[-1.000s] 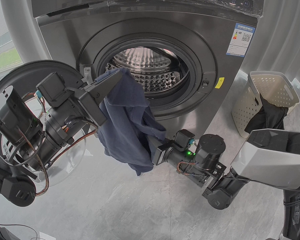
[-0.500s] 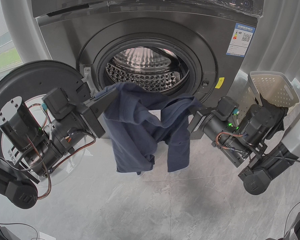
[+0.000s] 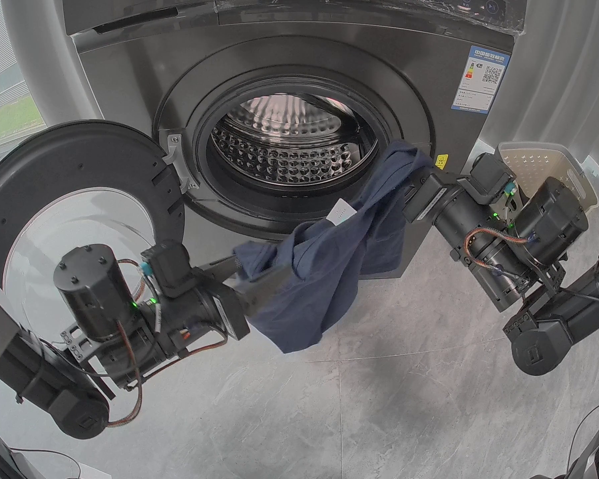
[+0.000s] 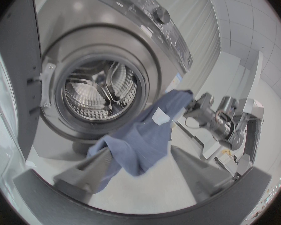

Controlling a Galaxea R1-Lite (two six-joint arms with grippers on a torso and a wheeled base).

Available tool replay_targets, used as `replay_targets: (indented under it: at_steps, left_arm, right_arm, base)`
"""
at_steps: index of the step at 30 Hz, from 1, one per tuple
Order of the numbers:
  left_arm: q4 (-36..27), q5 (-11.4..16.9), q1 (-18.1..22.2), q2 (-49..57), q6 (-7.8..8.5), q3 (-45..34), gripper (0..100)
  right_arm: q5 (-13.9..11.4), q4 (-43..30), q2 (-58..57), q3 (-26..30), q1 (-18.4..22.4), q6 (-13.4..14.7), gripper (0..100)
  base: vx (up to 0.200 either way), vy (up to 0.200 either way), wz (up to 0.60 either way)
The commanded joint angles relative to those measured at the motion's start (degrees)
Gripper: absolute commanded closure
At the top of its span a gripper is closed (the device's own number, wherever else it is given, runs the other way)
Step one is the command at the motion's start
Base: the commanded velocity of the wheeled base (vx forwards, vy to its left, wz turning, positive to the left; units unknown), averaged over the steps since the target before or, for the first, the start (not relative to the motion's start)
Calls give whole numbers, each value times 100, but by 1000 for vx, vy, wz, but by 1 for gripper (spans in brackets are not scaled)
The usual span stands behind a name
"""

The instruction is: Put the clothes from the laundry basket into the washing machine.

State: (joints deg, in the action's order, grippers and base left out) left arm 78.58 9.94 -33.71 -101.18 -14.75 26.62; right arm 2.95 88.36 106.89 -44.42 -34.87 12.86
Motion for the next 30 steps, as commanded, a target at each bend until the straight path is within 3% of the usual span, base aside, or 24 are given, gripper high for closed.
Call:
replay_targets:
  at_steps: [1,10,14,16,22,25,30]
  left_arm:
    - [26,-27,-277,-525,7,-149,0]
    - [281,-88,-215,-728,34,-289,0]
    - [298,-123,-224,-833,192,-483,0]
    - [404,-123,-206,-1000,350,-492,0]
    - [984,-123,-198,-1589,429,-456,0]
    - [1001,-79,-198,-1853,579,-421,0]
    - [1010,17,-277,-2020,614,-421,0]
  right_arm:
    - [-14,-3,-177,39,-38,-3,100]
    - [-14,-3,-247,74,-143,-12,100]
    - [-14,-3,-282,74,-179,-20,100]
    - [-14,-3,-291,74,-187,-20,100]
    - [-14,-3,-291,83,-187,-12,100]
    - [-14,-3,-282,83,-196,-12,100]
    - [-5,-3,-256,74,-196,-12,100]
  base:
    - [0,0,0]
    - [0,0,0]
    - [0,0,0]
    - [0,0,0]
    - [0,0,0]
    - [0,0,0]
    - [0,0,0]
